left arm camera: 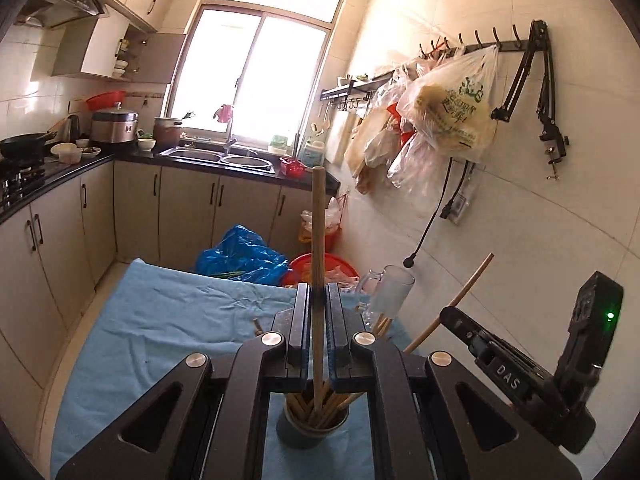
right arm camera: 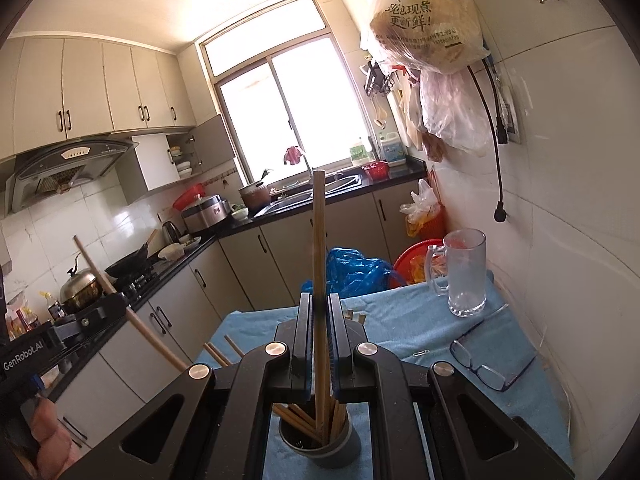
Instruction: Organize utensils
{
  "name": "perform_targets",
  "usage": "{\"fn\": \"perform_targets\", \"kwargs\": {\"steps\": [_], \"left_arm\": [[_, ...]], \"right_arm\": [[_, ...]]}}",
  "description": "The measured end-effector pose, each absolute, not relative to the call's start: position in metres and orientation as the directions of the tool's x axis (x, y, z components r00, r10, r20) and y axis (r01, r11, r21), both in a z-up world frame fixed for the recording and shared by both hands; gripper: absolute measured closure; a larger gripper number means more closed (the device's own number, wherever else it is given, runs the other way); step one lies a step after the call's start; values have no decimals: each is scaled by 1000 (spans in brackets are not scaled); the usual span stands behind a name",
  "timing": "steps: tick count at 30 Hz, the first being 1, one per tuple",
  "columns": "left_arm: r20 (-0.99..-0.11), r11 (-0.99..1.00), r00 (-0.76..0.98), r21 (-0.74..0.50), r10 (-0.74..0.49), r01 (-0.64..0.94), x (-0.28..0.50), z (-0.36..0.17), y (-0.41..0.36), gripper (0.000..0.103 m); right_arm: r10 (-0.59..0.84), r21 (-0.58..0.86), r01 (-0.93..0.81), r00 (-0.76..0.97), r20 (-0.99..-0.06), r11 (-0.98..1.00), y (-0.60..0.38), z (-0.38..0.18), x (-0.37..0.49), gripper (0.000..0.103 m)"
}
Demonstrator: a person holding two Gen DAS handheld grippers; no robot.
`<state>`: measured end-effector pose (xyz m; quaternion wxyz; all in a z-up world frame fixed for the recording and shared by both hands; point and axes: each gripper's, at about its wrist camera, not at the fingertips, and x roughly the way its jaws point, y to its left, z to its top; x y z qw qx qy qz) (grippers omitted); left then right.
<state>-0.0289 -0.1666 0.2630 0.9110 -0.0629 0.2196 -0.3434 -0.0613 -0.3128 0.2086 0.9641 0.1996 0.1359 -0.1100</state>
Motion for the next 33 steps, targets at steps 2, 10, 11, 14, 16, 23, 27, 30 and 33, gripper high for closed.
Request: {"fn": "perform_targets", "kwargs": {"steps": [2,10,11,14,16,23,27,30,33], "left_arm": [[-372,758,662,-261,-650,598,-24,254,-177,97],[-468,770,621,-262,-629,582,-3,200,-199,97],[-477,773,619,-259,-624,579,-2,195,-201,97],[-513,778,601,-259,-613,573,3,176,-203,97],[-531,782,594,-253,-605,570,4,167,-203,97],[-539,783,591,-245,-600,572,1,160,-199,96],[-537,783,592,-243,-601,573,-2,161,-196,93],[-530,784,599,-241,-600,572,-8,163,-193,79],[-521,794,619,-222,-587,566,-14,165,-190,76]], "right_arm": [[-158,355,270,936,-314,895,-314,206,-57,96],[-149,359,291,915,-374,887,-320,178,-41,96],[-144,360,293,911,-386,886,-320,173,-39,96],[-130,357,296,897,-422,886,-319,158,-33,96],[-121,356,300,887,-445,885,-318,149,-29,95],[-104,351,302,868,-485,886,-317,134,-26,94],[-105,355,300,873,-476,885,-315,139,-32,92],[-116,348,301,877,-466,888,-311,145,-39,87],[-124,345,305,880,-458,888,-309,148,-45,84]]}}
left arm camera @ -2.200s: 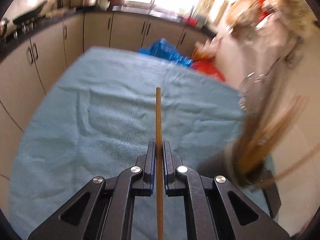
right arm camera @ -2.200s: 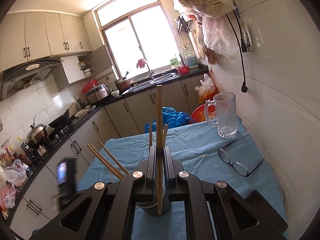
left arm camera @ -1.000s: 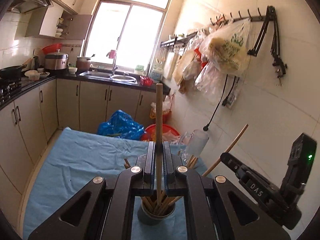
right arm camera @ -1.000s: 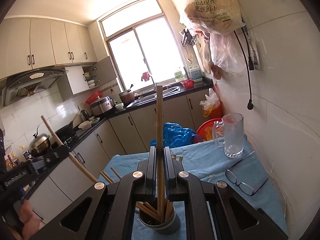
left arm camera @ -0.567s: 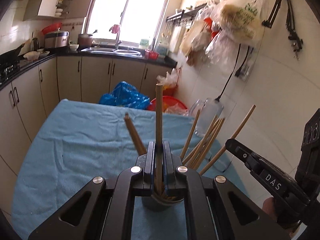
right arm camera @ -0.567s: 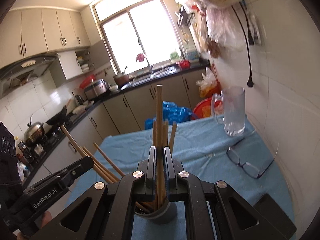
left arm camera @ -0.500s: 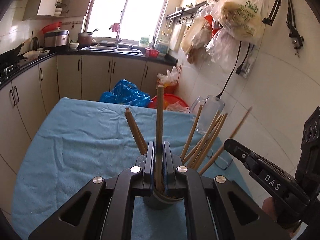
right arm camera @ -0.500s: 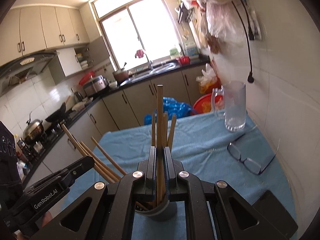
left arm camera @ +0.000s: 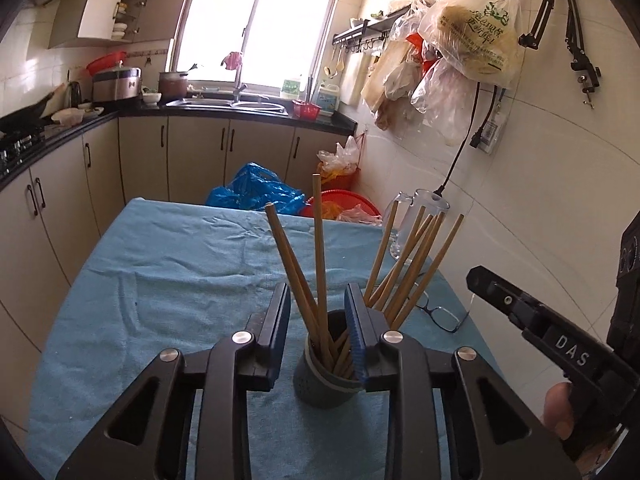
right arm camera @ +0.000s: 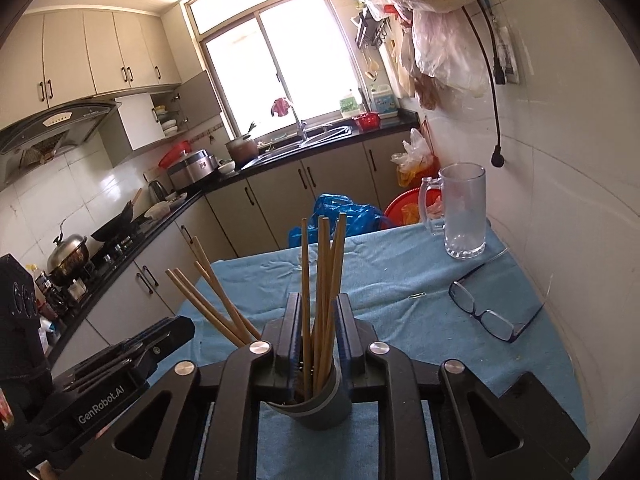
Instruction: Organize utensils
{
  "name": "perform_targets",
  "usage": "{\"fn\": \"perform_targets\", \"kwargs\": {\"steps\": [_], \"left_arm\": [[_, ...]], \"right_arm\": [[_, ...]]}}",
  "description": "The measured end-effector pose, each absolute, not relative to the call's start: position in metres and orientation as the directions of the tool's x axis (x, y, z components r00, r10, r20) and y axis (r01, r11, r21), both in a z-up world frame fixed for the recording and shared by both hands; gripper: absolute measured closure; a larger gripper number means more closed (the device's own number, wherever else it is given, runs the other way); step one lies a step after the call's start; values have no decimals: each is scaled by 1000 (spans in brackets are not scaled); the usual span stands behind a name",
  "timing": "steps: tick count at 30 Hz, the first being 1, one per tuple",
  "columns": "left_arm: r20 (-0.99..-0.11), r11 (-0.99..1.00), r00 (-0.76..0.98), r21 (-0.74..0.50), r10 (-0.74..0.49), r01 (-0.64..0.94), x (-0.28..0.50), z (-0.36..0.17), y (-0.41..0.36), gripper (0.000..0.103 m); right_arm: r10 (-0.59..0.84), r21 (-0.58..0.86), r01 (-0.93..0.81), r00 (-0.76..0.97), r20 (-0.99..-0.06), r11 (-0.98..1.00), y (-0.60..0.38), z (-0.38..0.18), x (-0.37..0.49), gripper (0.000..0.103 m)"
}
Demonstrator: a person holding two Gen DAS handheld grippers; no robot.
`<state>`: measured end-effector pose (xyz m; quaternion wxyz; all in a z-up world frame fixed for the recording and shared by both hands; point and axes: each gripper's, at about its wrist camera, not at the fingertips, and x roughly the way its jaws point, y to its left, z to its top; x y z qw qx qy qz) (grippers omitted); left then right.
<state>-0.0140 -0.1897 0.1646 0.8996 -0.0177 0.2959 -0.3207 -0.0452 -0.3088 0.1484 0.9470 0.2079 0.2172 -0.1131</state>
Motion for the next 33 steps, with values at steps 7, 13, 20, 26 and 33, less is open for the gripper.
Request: {"fn": "perform_targets", "kwargs": {"steps": [7,13,20,26,33], "left_arm": [[-524,844,677,-177,-517,507,-18,158,-180,52],[-521,904,753,-96,-402,416,-14,149,-174,25],[-556,938,768,-64,-318,341,-3,139,-167,16],[-604,960,758,-42,-245,276,10,129,-157,12],[-623,982,777,69,-97,178,7,122,-140,8]], "right_arm": [[-170,329,348,869,-465,878,-308,142,-57,76],[-253,265,408,845,-471,874,-306,136,-64,48],[-308,199,446,819,-484,872,-299,129,-63,17],[-410,103,531,750,-520,841,-295,122,-57,4],[-490,-2,573,699,-520,820,-283,116,-61,1]]}}
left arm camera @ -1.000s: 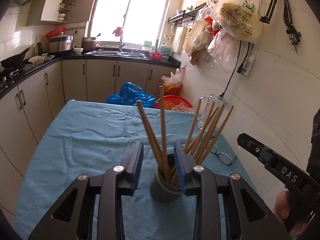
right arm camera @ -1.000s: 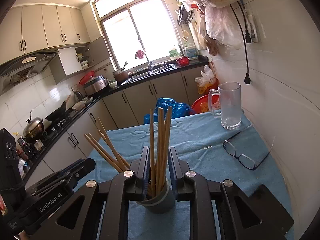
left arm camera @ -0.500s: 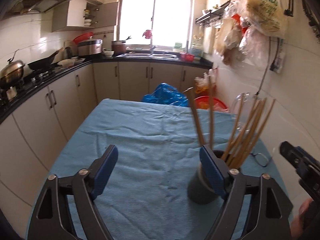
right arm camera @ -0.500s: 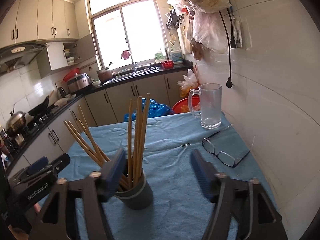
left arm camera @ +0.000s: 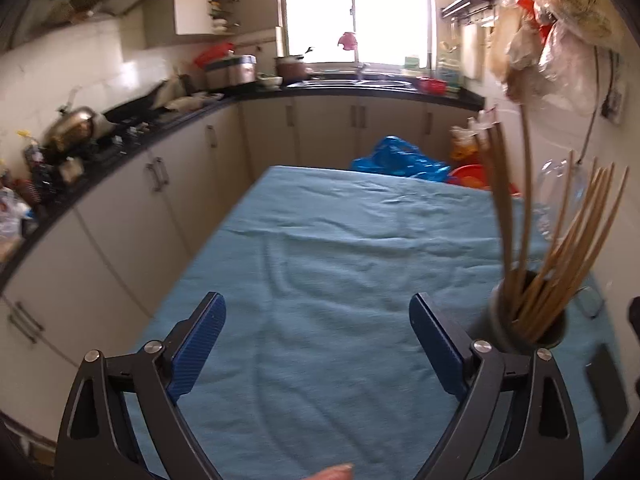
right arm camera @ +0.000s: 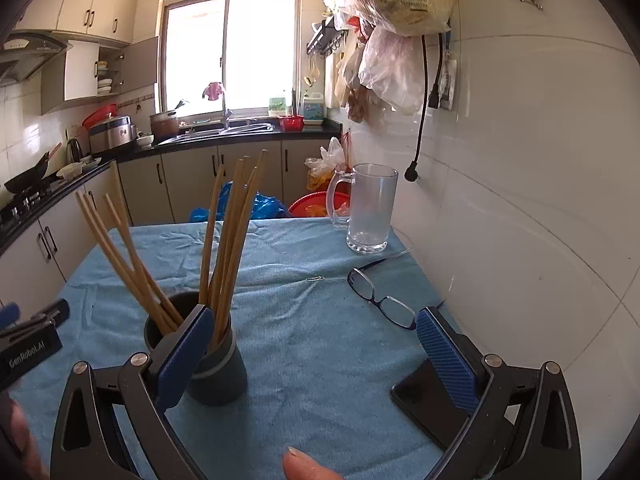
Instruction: Organize utensils
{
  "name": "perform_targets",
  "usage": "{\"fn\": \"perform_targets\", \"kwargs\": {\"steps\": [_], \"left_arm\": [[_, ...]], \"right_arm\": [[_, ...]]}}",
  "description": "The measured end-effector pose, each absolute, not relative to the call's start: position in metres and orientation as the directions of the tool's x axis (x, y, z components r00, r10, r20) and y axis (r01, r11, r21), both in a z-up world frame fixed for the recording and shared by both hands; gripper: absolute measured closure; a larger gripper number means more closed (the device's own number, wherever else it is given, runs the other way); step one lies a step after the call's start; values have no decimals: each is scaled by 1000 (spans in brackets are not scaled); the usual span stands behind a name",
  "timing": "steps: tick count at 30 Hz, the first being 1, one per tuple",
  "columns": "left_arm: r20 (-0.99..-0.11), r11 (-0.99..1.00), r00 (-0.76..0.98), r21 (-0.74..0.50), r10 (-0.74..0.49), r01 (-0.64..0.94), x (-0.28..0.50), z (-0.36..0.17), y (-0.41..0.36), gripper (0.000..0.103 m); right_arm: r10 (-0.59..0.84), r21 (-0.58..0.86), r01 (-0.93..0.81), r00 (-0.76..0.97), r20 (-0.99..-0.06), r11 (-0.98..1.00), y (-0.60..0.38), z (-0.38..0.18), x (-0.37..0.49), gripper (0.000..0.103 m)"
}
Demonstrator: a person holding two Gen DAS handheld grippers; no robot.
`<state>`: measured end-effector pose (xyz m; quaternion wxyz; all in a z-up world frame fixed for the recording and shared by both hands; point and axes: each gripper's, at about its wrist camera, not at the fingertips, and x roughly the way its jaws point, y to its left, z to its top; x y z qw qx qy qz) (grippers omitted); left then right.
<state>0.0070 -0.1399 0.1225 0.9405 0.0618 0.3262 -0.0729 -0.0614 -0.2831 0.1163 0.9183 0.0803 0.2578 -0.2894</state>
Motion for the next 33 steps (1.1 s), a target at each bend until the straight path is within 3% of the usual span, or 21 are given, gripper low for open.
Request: {"fn": "perform_targets", "kwargs": {"steps": [5,11,21,24,33], "left_arm": [[-575,974,818,190,8,124,-24,122,-122,8],[-551,935,834,315,38,166,-73,106,-111,7],[-568,952,823,242,-18,188,-142,80,-75,7],[-586,961,810,204,-33,187,-154,75,-65,7],[-593,957,805,248,28,150,-164,64,-58,7]], "right_arm": [[-482,-18,561,694,-535,828,-272,111,-78,0],[-488,-22,571,681,-546,821,-254,100,-110,0],[-556,-141,597,601,-574,790,-212,76,-153,0],[-521,-106,588,602,-605,802,-205,69,-164,0],[-510,-132,566,586,-629,814,-188,52,-173,0]]}}
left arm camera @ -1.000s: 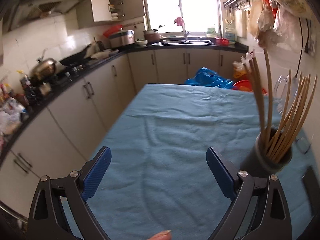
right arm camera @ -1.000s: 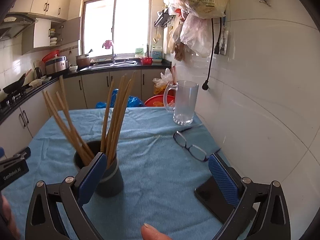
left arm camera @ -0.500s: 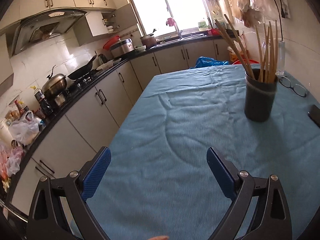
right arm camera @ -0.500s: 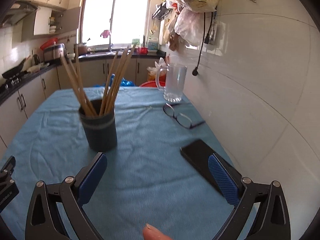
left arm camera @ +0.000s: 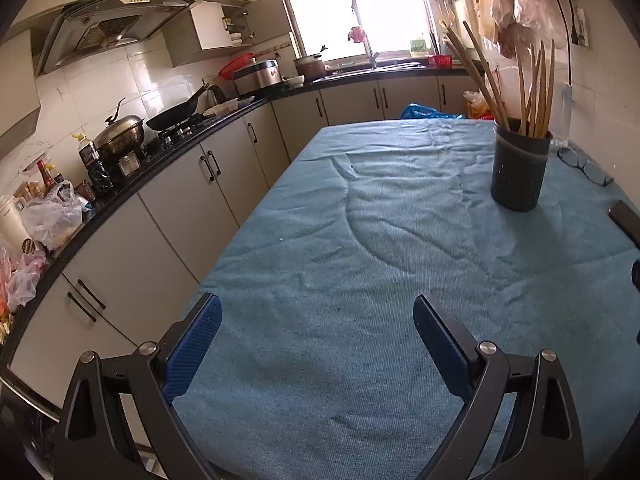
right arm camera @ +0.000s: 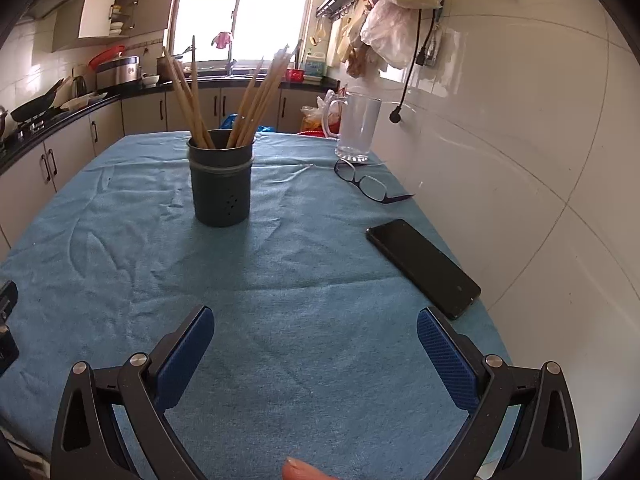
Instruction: Organize utensils
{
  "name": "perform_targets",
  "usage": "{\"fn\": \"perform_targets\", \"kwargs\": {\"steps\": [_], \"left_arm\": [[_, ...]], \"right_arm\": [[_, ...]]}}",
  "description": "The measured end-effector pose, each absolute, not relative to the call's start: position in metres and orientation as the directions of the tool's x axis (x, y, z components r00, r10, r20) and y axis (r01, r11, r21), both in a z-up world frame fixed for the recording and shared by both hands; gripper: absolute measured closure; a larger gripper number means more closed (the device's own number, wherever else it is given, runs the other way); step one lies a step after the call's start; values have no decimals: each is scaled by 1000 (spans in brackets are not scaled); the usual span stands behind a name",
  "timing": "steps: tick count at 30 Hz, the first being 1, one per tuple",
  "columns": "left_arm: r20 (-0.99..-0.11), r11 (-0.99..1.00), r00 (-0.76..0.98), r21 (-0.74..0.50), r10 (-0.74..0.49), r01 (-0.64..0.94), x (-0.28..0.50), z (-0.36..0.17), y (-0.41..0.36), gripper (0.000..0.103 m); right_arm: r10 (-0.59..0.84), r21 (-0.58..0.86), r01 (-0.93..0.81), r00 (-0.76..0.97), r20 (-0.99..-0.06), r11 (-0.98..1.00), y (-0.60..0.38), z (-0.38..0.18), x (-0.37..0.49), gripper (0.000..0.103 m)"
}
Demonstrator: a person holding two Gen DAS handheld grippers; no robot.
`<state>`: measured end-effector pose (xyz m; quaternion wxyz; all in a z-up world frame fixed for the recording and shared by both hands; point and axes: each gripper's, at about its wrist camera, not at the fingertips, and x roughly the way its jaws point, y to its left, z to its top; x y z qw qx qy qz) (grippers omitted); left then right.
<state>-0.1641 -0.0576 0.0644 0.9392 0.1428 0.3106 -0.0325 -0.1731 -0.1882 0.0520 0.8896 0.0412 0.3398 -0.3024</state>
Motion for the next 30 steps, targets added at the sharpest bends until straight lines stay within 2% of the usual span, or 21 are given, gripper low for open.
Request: {"fn": "perform_targets", "kwargs": {"steps": [30], "left_arm": [[-646,961,763,215,5,175,-157,50,-54,7]], "right_arm": [[-519,-191,532,580,-628,825,-174,47,-166,0]]}}
